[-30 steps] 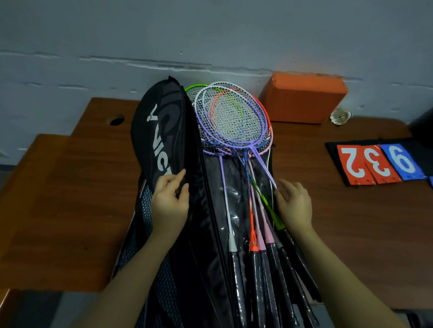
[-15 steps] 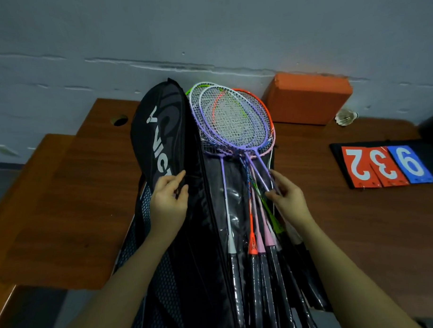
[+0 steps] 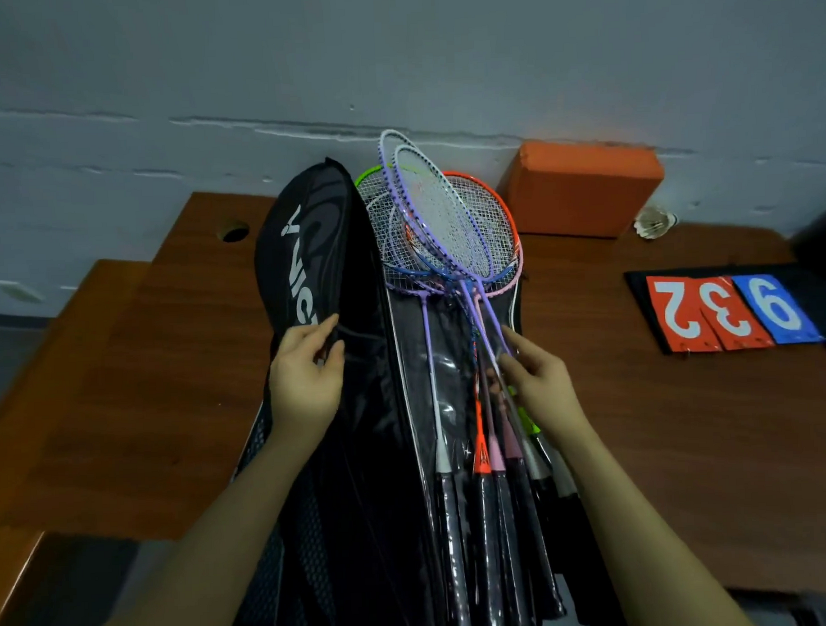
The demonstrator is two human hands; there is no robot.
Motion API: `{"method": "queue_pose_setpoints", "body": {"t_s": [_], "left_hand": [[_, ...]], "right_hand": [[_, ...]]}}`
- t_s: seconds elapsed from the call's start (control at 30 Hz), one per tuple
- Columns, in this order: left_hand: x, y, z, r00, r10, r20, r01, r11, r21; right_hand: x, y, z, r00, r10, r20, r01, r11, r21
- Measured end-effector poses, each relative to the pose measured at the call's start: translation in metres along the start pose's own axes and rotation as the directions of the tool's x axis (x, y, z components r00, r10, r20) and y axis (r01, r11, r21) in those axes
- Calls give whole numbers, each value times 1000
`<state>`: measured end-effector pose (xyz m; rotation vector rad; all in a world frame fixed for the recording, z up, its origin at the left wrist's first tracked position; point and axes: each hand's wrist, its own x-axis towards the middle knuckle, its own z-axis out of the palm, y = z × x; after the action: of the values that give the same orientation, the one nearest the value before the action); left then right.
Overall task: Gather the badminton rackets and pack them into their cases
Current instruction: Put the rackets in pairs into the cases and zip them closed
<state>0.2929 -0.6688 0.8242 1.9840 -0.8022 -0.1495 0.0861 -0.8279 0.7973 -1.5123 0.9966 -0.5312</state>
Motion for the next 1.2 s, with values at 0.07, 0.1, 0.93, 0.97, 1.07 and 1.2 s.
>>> {"method": "queue_pose_setpoints", "body": {"t_s": [0.07, 0.1, 0.93, 0.97, 1.07, 1.2], "left_hand": [[4, 4, -4, 1000, -14, 5, 14, 1000, -9], [5, 7, -5, 1000, -19, 8, 19, 1000, -17], [2, 17, 27, 998, -44, 55, 48, 996, -76], [-1, 16, 26, 998, -35, 61, 41, 994, -98], [-11, 14, 21, 997, -25, 75, 38, 984, -174], [-24, 9, 11, 997, -8, 77, 26, 973, -230]], "right_hand": [[-5, -3, 1, 999, -3, -41, 2, 1000, -25], [-9, -6, 1, 998, -6, -67, 3, 999, -37], [-88, 4, 2, 999, 17, 32, -7, 960, -280], [-89, 0, 5, 995, 62, 72, -45, 975, -219], [-90, -8, 18, 988, 117, 105, -109, 991, -80], [-82, -9, 40, 983, 106, 149, -108, 994, 6]]}}
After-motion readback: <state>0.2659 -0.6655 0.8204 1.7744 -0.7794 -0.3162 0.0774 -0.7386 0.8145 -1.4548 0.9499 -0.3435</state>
